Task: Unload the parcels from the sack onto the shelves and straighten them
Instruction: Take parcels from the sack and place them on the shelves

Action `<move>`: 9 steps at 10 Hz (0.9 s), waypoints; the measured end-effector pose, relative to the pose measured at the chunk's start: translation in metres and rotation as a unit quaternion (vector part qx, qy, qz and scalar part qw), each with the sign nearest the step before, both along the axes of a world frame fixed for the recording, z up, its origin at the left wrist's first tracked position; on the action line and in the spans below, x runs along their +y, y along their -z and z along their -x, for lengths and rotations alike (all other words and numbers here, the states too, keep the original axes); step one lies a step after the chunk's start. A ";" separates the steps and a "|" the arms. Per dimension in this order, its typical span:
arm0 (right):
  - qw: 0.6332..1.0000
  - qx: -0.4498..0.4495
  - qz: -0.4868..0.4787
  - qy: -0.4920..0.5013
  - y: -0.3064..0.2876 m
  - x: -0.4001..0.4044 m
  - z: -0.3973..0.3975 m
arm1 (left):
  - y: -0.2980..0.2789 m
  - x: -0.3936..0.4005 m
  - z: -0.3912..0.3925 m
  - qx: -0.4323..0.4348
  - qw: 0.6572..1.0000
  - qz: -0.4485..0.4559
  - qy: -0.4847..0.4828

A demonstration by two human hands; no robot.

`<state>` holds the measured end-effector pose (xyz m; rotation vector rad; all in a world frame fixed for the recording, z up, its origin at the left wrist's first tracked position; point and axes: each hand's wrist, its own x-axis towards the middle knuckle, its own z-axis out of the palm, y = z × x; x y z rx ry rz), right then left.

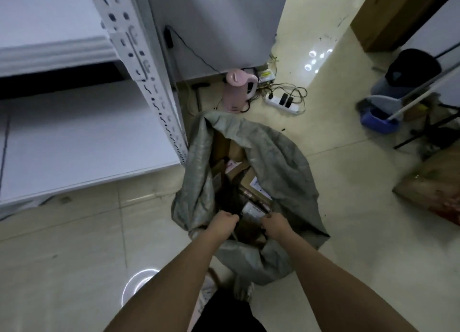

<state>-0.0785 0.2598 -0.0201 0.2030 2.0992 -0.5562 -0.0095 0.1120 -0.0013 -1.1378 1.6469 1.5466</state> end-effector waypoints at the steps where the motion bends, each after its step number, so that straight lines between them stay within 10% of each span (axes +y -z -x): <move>1: 1.000 -0.011 0.012 0.001 0.061 -0.004 0.005 | 0.062 0.024 0.010 -0.024 0.999 -0.010 0.025; 4: 0.995 -0.036 -0.061 -0.075 0.210 0.032 0.002 | 0.246 0.080 0.008 -0.057 0.994 -0.085 0.038; 7: 0.974 -0.100 -0.165 -0.120 0.238 0.073 -0.024 | 0.279 0.097 -0.027 -0.148 0.975 -0.087 0.144; 9: 0.964 -0.155 -0.195 -0.096 0.263 0.085 -0.040 | 0.289 0.115 -0.033 -0.193 0.970 -0.144 0.011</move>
